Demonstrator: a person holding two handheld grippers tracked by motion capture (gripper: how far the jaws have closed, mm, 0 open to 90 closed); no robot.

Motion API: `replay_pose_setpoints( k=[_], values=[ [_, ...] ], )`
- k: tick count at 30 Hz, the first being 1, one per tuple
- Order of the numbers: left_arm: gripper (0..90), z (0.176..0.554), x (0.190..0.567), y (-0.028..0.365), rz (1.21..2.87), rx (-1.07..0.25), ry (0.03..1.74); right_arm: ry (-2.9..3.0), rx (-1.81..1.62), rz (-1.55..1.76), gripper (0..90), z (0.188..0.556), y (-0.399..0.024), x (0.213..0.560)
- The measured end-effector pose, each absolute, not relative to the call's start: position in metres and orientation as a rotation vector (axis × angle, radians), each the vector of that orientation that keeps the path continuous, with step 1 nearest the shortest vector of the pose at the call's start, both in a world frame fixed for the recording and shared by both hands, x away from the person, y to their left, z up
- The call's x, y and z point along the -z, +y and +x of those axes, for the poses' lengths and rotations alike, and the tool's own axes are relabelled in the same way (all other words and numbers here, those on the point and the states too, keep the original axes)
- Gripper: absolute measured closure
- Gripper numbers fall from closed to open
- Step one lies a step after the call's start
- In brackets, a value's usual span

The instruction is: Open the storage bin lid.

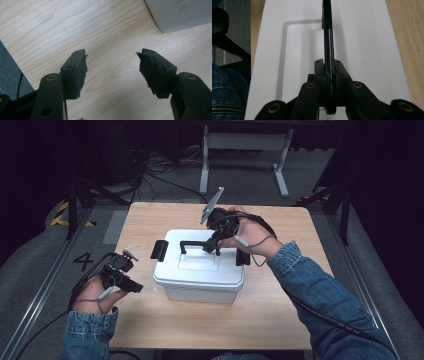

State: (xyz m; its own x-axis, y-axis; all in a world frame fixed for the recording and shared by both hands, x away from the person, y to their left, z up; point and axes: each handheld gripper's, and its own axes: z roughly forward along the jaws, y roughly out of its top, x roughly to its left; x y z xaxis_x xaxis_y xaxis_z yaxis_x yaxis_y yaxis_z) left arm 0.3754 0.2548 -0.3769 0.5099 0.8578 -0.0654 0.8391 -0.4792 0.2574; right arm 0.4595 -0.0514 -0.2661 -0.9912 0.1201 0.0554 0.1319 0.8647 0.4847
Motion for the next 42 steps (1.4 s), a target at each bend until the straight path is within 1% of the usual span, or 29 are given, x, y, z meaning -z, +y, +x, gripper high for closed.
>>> replay_pose_setpoints(
  k=[9, 15, 18, 22, 25, 26, 28, 30, 32, 33, 34, 36, 37, 41, 42],
  values=[
    [39.0, 0.376, 0.377, 0.254, 2.504, -0.106, 1.438, -3.023, 0.856, -0.217, 84.4, 0.458, -0.063, 0.246],
    [39.0, 0.375, 0.377, 0.254, 2.493, -0.093, 1.451, -3.022, 0.887, -0.235, 84.4, 0.458, -0.070, 0.240],
    [39.0, 0.377, 0.377, 0.256, 2.507, -0.111, 1.429, -3.027, 0.894, -0.254, 84.4, 0.458, -0.078, 0.237],
    [39.0, 0.379, 0.377, 0.254, 2.503, -0.112, 1.438, -3.038, 0.915, -0.282, 84.4, 0.460, -0.093, 0.234],
    [39.0, 0.383, 0.378, 0.251, 2.535, -0.126, 1.414, -3.052, 0.927, -0.339, 84.4, 0.461, -0.112, 0.231],
    [39.0, 0.382, 0.379, 0.248, 2.513, -0.105, 1.436, -3.056, 0.927, -0.357, 84.4, 0.461, -0.117, 0.230],
    [39.2, 0.385, 0.379, 0.248, 2.533, -0.109, 1.414, -3.055, 0.937, -0.381, 84.4, 0.462, -0.127, 0.229],
    [39.3, 0.384, 0.379, 0.247, 2.522, -0.106, 1.429, -3.056, 0.939, -0.400, 84.4, 0.462, -0.132, 0.228],
    [39.3, 0.386, 0.379, 0.247, 2.534, -0.115, 1.419, -3.055, 0.955, -0.442, 84.4, 0.463, -0.147, 0.226],
    [39.4, 0.386, 0.379, 0.247, 2.534, -0.115, 1.419, -3.055, 0.955, -0.442, 84.4, 0.463, -0.147, 0.226],
    [39.4, 0.386, 0.379, 0.247, 2.535, -0.115, 1.423, -3.053, 0.964, -0.481, 84.4, 0.464, -0.158, 0.225],
    [39.4, 0.386, 0.379, 0.247, 2.537, -0.112, 1.424, -3.053, 0.966, -0.491, 84.4, 0.465, -0.161, 0.225],
    [39.4, 0.386, 0.380, 0.247, 2.536, -0.118, 1.421, -3.054, 0.971, -0.527, 84.4, 0.467, -0.171, 0.225],
    [39.5, 0.385, 0.380, 0.249, 2.537, -0.108, 1.426, -3.052, 0.981, -0.578, 84.4, 0.469, -0.185, 0.225],
    [39.5, 0.385, 0.380, 0.249, 2.537, -0.112, 1.421, -3.051, 0.989, -0.607, 84.4, 0.471, -0.193, 0.225]
  ],
)
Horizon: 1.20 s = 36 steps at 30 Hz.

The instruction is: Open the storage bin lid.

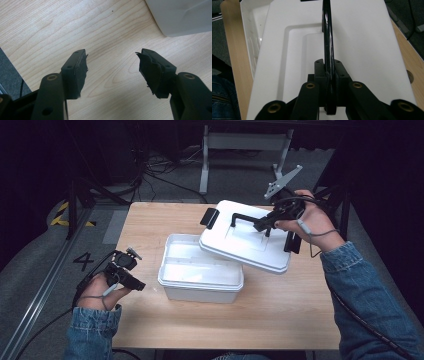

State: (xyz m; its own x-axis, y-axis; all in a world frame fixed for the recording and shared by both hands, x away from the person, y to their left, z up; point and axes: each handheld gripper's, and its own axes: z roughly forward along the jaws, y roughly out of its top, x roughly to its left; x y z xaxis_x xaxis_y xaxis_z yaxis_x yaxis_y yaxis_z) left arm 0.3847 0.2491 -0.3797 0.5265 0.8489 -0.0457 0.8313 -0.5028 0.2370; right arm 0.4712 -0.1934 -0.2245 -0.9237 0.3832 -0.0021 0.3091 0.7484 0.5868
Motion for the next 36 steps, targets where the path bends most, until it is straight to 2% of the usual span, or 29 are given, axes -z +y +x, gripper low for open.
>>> replay_pose_setpoints(
  k=[5, 22, 29, 36],
  values=[
    [39.9, 0.385, 0.379, 0.249, 2.539, -0.147, 1.406, 2.802, -0.910, 0.619, 84.4, 0.473, -0.210, 0.224],
    [39.2, 0.386, 0.380, 0.249, 2.523, -0.143, 1.425, 2.705, -0.845, 0.841, 84.4, 0.487, -0.273, 0.235],
    [39.1, 0.386, 0.382, 0.248, 2.524, -0.131, 1.433, 2.673, -0.817, 0.939, 84.4, 0.497, -0.299, 0.252],
    [38.9, 0.386, 0.382, 0.249, 2.522, -0.130, 1.441, 2.666, -0.796, 1.007, 84.4, 0.510, -0.320, 0.284]
  ],
)
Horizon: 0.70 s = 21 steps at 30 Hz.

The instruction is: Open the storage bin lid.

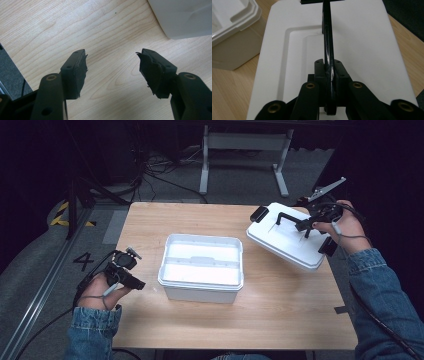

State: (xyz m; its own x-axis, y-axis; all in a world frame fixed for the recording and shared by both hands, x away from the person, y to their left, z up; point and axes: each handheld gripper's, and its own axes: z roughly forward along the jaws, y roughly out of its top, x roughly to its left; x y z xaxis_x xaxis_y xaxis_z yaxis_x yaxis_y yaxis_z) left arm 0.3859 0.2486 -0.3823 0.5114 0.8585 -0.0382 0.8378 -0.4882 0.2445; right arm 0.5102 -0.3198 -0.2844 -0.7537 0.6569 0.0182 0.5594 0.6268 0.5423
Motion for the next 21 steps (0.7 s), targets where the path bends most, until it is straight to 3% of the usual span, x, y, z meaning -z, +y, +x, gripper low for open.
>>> replay_pose_setpoints(
  k=[21],
  values=[
    [38.0, 0.388, 0.385, 0.248, 2.531, -0.145, 1.433, 2.715, -0.825, 1.049, 84.3, 0.519, -0.326, 0.364]
  ],
)
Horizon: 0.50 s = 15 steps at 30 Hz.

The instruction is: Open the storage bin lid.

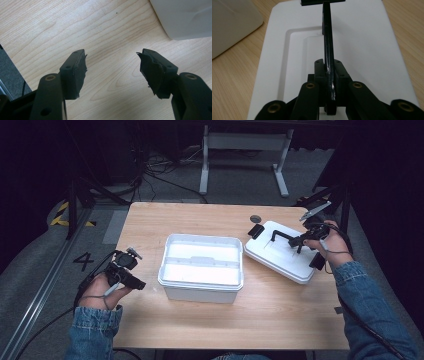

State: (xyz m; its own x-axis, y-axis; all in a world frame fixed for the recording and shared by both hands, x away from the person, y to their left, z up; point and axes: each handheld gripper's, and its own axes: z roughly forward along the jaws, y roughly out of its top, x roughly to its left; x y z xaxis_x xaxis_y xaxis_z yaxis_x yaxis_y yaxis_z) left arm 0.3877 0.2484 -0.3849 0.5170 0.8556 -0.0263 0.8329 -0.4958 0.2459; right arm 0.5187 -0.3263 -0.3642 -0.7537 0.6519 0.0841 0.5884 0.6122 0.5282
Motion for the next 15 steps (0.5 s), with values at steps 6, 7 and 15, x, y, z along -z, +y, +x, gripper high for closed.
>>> replay_pose_setpoints(
  k=[6, 7, 15],
  values=[
    [38.1, 0.388, 0.385, 0.249, 2.529, -0.141, 1.437, 2.732, -0.844, 1.041, 84.3, 0.520, -0.323, 0.383],
    [38.1, 0.387, 0.385, 0.249, 2.528, -0.140, 1.438, 2.733, -0.846, 1.038, 84.3, 0.520, -0.322, 0.385],
    [38.1, 0.388, 0.386, 0.249, 2.532, -0.134, 1.440, 2.741, -0.870, 1.049, 84.3, 0.522, -0.323, 0.401]
  ],
)
